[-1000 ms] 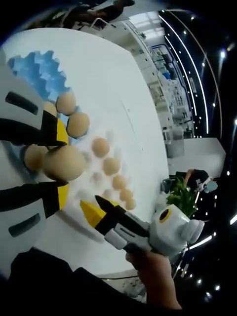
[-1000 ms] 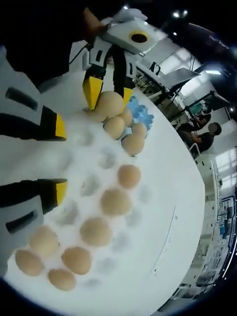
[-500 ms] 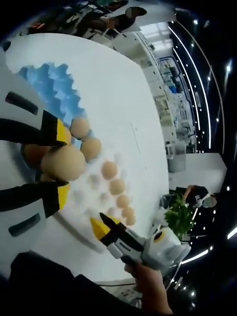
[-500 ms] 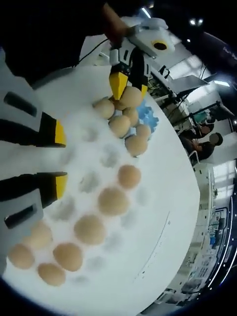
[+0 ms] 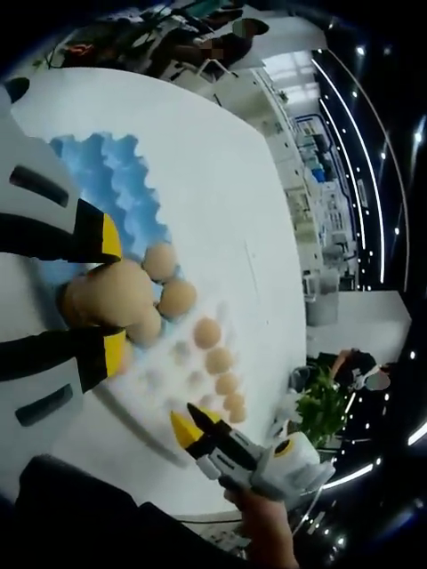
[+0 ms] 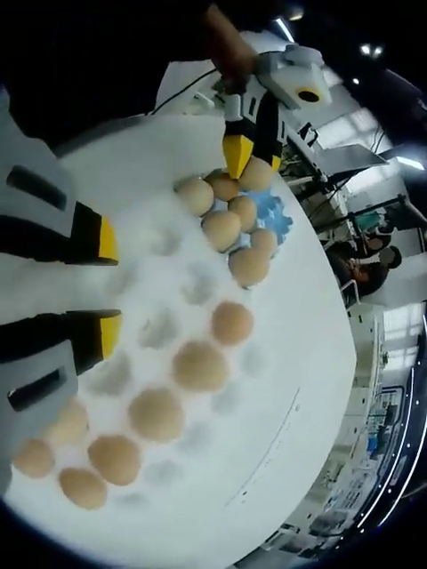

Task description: Place the egg into an empty slot of the egg tray after lifting it from the table, then release the egg inside the slot.

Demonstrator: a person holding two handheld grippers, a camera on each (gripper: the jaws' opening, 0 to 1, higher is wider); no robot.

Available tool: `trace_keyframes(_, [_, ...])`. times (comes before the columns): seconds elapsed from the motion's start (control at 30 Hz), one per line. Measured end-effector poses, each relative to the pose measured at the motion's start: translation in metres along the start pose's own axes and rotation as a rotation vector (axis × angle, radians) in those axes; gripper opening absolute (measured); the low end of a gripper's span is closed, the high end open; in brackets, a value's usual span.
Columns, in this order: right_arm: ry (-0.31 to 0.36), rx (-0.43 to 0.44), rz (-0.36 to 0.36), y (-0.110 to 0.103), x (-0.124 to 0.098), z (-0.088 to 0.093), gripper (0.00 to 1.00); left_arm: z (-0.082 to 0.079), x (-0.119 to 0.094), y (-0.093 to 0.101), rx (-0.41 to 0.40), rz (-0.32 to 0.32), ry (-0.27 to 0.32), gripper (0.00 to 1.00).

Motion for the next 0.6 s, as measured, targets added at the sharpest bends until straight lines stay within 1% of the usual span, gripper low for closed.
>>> trace_keyframes(0.2, [0.026,-0.005,0.012,0.000,0.001,0.002,0.21,0.004,-0.002,-0.007,-0.009,-0.015,-0.005,0.28])
trace_keyframes(0.43, [0.026,0.010,0.004,0.000,0.001,0.001,0.20,0.010,-0.005,-0.014,-0.021,-0.029,-0.016,0.28])
trace_keyframes(0.57, [0.030,0.020,0.000,0.001,0.001,0.002,0.20,0.015,-0.007,-0.019,-0.023,-0.042,-0.039,0.28])
trace_keyframes(0.6, [0.031,0.020,0.001,0.001,0.001,0.002,0.20,0.016,-0.007,-0.020,-0.024,-0.044,-0.036,0.28])
Point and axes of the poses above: the point that each gripper's makers call its tool centre point, and the gripper's own axes: x roughly forward along the fingers, y roughly to its right, z roughly out of its underside, the point moved 6 cm from there along -x, roughly backward along the fingers, and after that the axes turned 5 degrees about -x, right-handed, at the moved point
